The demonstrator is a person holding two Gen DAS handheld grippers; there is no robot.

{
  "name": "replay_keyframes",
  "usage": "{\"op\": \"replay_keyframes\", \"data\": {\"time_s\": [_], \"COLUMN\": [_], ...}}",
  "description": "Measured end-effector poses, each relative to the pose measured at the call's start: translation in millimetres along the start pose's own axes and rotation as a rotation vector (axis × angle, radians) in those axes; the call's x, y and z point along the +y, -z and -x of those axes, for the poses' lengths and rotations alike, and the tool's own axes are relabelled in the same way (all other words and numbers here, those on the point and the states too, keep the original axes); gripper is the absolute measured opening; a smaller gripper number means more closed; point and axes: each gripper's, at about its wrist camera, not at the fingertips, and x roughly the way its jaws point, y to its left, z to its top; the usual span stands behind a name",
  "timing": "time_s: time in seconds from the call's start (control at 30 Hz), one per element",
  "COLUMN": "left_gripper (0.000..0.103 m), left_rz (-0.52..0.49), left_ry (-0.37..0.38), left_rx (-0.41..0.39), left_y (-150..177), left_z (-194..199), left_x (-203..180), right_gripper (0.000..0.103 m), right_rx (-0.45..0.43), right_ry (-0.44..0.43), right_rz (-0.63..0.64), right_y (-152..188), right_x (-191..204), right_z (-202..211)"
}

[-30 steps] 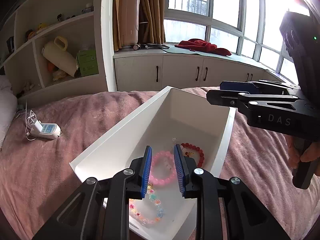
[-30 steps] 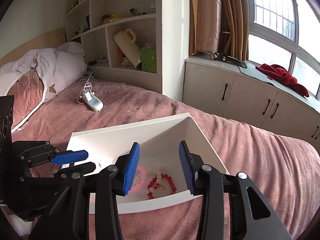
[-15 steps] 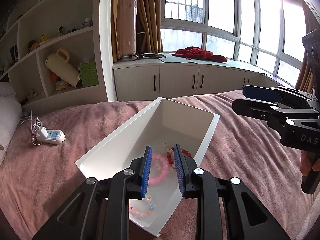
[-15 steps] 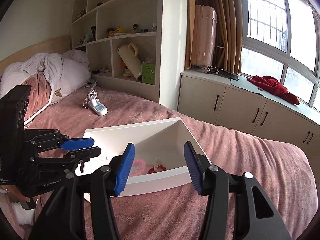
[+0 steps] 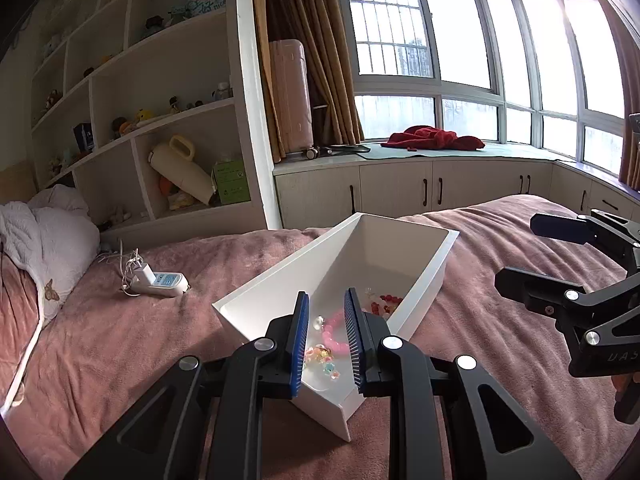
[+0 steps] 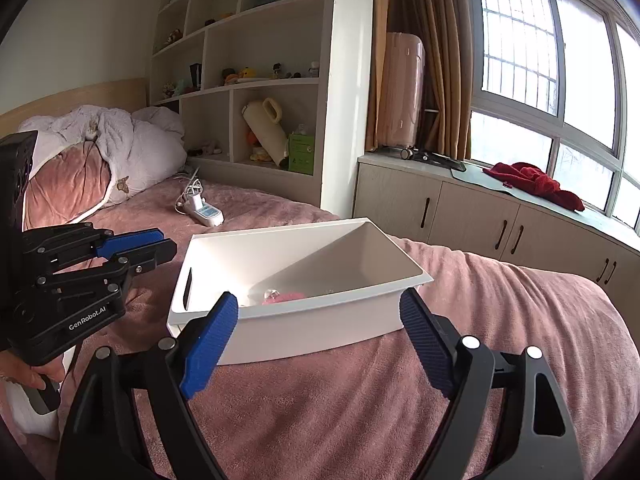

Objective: Organize jewelry

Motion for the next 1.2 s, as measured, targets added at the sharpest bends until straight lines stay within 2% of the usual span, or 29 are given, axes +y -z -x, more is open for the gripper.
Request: {"op": "replay_keyframes", "data": {"time_s": [0.23,0.5,1.2], "left_gripper": [0.023,0.023,0.03], "left_rz": [0.008,0.017,0.028], "left_ry": [-0.017,-0.008,0.011], "left_rx": [0.007,0.033,0.011], "left_y": [24.8,39.2,38.3], "left_z": [3.4,-1.8,-2.2], "left_x": [-2.8,-7.2,-11.3], "right_gripper": [0.087,0.087,0.087], "right_rx": [-0.036,-0.01,-0.042], "right_ry": [0.005,0.009,0.026], "right_rz": [-0.016,-0.033,-0.042], "right_y": [21.0,48.6,48.7], "right_x": [8.9,16.7,15.7], "right_z": [3.4,-9.8,-3.8]}}
